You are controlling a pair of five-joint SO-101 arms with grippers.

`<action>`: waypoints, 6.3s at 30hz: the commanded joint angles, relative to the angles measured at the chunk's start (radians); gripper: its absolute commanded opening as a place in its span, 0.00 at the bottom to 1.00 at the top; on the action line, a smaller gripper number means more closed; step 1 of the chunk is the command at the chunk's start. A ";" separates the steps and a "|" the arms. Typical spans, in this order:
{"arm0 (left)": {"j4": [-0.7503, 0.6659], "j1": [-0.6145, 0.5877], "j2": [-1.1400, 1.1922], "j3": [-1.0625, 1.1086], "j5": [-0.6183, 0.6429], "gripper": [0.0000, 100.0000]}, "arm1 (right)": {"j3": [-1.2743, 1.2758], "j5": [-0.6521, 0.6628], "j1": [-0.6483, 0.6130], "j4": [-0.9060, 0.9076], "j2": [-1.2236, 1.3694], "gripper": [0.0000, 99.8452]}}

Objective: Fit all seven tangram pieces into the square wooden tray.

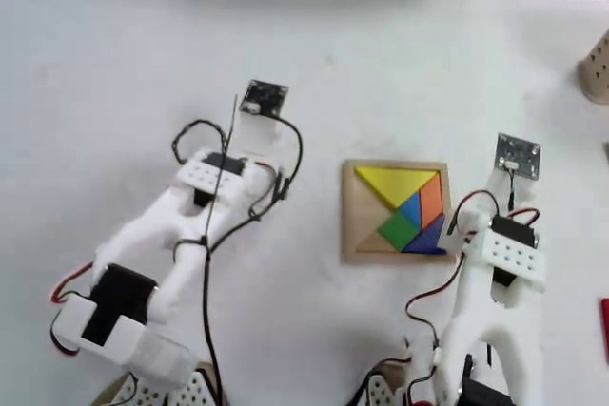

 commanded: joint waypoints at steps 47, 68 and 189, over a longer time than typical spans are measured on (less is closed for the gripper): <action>-0.115 -0.038 0.001 -0.034 0.028 0.04 | -0.301 0.017 0.765 0.018 0.180 0.28; -0.115 -0.041 0.001 -0.035 0.028 0.04 | -1.185 0.120 0.753 0.423 0.966 0.27; -0.084 -0.022 -0.005 -0.028 -0.035 0.04 | -1.367 -0.275 0.740 0.219 1.250 0.17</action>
